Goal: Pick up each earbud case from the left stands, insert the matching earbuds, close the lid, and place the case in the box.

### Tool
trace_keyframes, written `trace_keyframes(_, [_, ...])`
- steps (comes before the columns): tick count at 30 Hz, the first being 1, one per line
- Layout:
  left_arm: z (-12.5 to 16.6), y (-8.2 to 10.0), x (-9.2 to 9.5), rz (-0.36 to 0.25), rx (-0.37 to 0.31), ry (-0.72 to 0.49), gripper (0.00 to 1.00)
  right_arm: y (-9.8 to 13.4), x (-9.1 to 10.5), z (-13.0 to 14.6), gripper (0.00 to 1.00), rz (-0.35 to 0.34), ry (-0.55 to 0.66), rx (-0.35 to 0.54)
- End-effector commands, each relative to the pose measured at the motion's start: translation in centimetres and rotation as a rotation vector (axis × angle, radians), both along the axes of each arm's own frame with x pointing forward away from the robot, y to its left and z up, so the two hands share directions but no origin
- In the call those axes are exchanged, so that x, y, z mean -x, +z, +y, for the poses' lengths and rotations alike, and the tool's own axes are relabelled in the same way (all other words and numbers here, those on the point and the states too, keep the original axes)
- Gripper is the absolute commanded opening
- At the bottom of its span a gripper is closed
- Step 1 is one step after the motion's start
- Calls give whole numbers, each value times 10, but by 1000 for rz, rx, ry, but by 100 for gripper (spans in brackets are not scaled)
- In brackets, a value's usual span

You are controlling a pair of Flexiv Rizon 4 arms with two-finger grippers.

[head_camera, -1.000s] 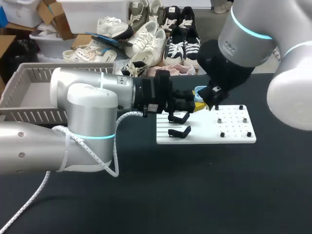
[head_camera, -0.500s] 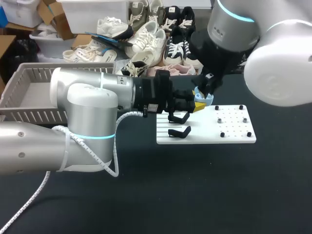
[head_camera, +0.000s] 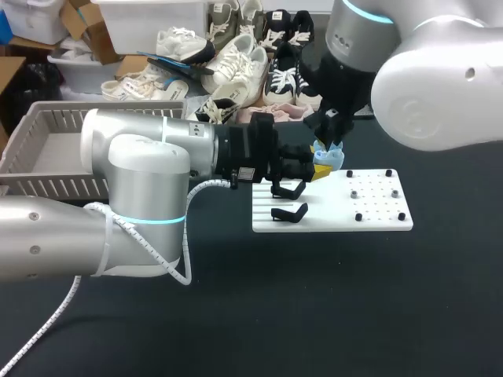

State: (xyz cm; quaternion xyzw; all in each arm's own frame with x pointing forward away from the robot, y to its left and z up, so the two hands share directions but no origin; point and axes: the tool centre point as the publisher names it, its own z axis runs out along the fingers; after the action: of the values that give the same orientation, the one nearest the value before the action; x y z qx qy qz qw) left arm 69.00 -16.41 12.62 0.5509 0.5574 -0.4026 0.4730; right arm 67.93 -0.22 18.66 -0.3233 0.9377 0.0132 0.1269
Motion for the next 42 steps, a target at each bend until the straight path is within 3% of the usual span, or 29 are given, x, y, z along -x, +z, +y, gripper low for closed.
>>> trace_keyframes(1, [0, 0, 1, -2, 2, 4, 0, -2, -3, 0, 0, 8, 0, 0])
trace_keyframes(42, [0, 0, 1, -2, 2, 4, 0, -8, 1, 9, 0, 14, -2, -9])
